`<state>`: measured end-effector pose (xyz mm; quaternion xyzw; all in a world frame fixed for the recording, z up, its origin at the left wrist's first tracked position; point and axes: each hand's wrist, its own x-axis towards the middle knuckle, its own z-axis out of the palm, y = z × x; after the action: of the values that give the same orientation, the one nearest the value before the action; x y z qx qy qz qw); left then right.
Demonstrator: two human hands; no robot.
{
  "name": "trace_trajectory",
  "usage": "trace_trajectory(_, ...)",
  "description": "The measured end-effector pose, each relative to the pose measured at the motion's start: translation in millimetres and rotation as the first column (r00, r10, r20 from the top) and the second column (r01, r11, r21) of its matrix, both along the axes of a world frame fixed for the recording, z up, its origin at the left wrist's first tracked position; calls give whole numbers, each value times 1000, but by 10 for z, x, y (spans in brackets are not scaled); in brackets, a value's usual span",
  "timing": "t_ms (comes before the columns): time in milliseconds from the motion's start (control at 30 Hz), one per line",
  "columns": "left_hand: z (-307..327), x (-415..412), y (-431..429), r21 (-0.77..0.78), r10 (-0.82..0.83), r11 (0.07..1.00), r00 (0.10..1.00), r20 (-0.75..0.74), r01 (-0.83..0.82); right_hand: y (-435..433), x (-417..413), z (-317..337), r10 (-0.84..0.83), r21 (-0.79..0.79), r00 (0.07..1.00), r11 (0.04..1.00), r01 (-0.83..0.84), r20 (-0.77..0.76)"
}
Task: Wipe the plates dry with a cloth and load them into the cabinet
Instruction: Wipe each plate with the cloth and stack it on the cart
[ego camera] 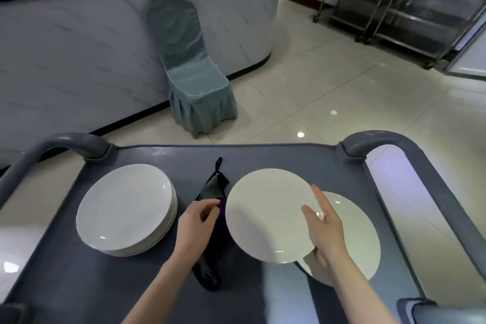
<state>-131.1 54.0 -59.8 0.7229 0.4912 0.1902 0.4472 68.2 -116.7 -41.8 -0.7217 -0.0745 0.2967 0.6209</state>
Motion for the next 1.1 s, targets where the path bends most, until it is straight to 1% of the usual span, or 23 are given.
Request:
trace_trajectory(33, -43, -30, 37, 86, 12, 996, 997, -73, -5, 8, -11, 11, -4, -2, 1000, 1000, 4, 3)
trace_trajectory(67, -91, -48, 65, 123, 18, 992, 992, -125, -3, 9, -18, 9, -9, -8, 1000, 1000, 9, 6)
trace_trajectory(167, -197, -45, 145, 58, -28, 998, 981, -191, 40, 0, -16, -2, -28, -49, 999, 998, 28, 17)
trace_trajectory(267, -227, -11, 263, -9, -49, 999, 986, -158, 49, -16, -22, -17, -50, -62, 999, 997, 51, 15)
trace_trajectory(400, -50, -10, 408, -130, 66, 990, 997, 40, -60, -20, -66, -77, -96, -54, 994, 994, 94, -49)
trace_trajectory(467, 136, -3, 429, -199, 98, 978, 981, 167, -64, 7, -105, -85, -108, -53, 991, 993, 104, -82)
trace_trajectory(500, 257, 13, 413, -202, 93, 978, 970, 225, -47, 29, -128, -84, -118, -41, 987, 993, 114, -106)
trace_trajectory(567, 533, 74, 316, -199, 39, 979, 931, 363, 37, 79, -176, -77, -129, -23, 981, 992, 127, -142)
trace_trajectory(600, 645, 121, 238, -203, -11, 973, 897, 443, 113, 113, -201, -80, -126, -12, 981, 992, 126, -150)
trace_trajectory(633, 726, 175, 132, -202, -85, 957, 865, 495, 210, 152, -222, -80, -121, 6, 980, 992, 124, -157)
trace_trajectory(667, 774, 229, 11, -182, -193, 929, 844, 501, 321, 191, -235, -73, -115, 26, 981, 992, 120, -157)
trace_trajectory(733, 768, 299, -228, -122, -490, 819, 794, 360, 560, 271, -246, -12, -113, 49, 986, 992, 120, -124)
trace_trajectory(767, 723, 312, -319, -61, -632, 743, 729, 265, 666, 301, -238, 29, -116, 62, 988, 990, 123, -107)
trace_trajectory(800, 670, 318, -361, 46, -722, 686, 672, 162, 726, 324, -229, 69, -114, 84, 989, 989, 122, -99)
trace_trajectory(833, 625, 317, -367, 188, -742, 667, 665, 82, 721, 339, -219, 111, -108, 104, 990, 988, 118, -93)
trace_trajectory(867, 583, 307, -337, 333, -691, 691, 721, 44, 642, 344, -206, 143, -105, 120, 991, 986, 114, -84)
trace_trajectory(900, 565, 292, -279, 440, -591, 737, 805, 50, 513, 343, -195, 165, -108, 134, 991, 984, 119, -81)
trace_trajectory(933, 547, 266, -224, 517, -475, 772, 876, 81, 371, 337, -192, 174, -120, 146, 989, 981, 131, -81)
trace_trajectory(967, 519, 240, -183, 573, -375, 779, 922, 98, 256, 327, -194, 173, -138, 156, 986, 976, 150, -89)
trace_trajectory(1000, 493, 216, -172, 610, -331, 762, 941, 77, 218, 328, -199, 168, -154, 159, 983, 973, 169, -104)
trace_trajectory(1033, 458, 201, -198, 648, -352, 713, 936, 1, 268, 337, -209, 171, -168, 159, 978, 970, 186, -120)
trace_trajectory(1067, 409, 202, -254, 696, -411, 617, 905, -114, 368, 349, -225, 188, -178, 159, 975, 967, 198, -134)
trace_trajectory(1100, 368, 208, -336, 720, -477, 495, 845, -242, 486, 363, -240, 213, -178, 156, 974, 967, 200, -142)
